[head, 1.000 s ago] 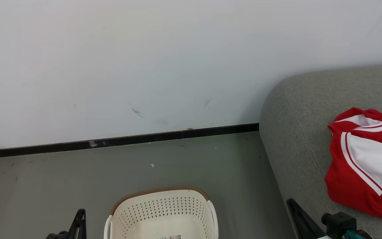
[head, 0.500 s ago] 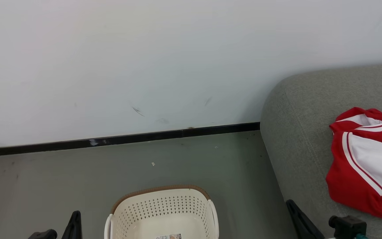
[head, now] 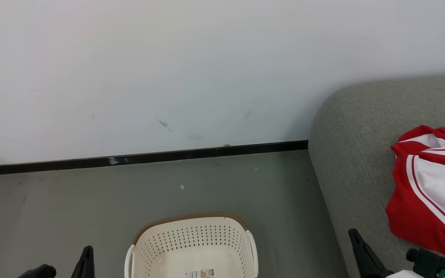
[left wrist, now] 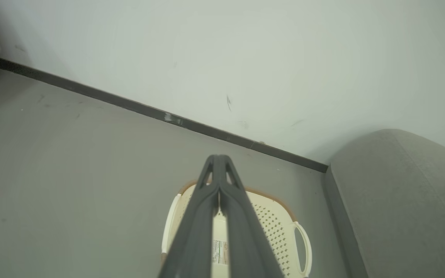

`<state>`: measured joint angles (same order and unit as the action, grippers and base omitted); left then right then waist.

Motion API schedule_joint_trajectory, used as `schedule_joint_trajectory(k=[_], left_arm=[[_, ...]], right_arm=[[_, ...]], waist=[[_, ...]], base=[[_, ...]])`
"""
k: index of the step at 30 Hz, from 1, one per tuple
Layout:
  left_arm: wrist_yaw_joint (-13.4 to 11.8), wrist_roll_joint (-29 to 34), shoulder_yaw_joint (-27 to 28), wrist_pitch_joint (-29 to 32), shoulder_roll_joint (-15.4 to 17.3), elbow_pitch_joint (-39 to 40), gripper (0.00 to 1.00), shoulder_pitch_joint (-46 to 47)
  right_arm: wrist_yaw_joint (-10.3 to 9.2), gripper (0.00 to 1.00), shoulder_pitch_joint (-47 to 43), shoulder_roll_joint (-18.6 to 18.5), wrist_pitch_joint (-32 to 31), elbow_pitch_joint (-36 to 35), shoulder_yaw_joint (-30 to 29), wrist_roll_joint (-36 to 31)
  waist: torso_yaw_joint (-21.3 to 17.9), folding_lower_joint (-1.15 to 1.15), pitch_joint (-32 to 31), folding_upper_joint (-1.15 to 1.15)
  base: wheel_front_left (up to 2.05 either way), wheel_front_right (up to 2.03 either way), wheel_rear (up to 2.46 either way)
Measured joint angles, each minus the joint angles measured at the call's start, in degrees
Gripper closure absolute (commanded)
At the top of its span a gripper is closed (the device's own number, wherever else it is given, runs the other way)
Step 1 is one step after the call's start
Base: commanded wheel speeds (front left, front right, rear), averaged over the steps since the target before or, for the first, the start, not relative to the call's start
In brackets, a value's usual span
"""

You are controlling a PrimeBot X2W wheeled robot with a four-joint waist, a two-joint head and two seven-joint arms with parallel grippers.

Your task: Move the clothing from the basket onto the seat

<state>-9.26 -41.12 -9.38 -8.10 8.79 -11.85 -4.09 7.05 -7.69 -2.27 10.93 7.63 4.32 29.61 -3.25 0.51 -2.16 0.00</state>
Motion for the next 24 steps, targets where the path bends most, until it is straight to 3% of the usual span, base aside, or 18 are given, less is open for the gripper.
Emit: schedule_joint_trajectory(k=[11, 19, 24], left_arm=[[2.46, -7.91, 2.14, 2.19, -1.24, 0.0, 1.0, 0.32], [3.88, -13.15, 3.49, 3.64, -1.69, -0.05, 1.0, 1.33], [4.97, -17.39, 4.61, 4.66, -2.23, -0.27, 1.0, 1.42]], right_arm=[[0.0, 1.0, 1.31, -1.2, -2.15, 0.65, -0.63, 10.96], [0.0, 1.0, 2.54, -1.63, -3.34, 1.45, -1.19, 17.88], [0.0, 1.0, 3.1, -2.09, -4.15, 2.31, -1.47, 23.7]], waist=[[0.6, 0.45, -0.21, 0.0], [0.92, 0.47, -0.18, 0.0], [1.19, 0.22, 0.06, 0.0]], base=[[0.0, 0.0, 0.0], [0.0, 0.0, 0.0], [0.0, 0.0, 0.0]])
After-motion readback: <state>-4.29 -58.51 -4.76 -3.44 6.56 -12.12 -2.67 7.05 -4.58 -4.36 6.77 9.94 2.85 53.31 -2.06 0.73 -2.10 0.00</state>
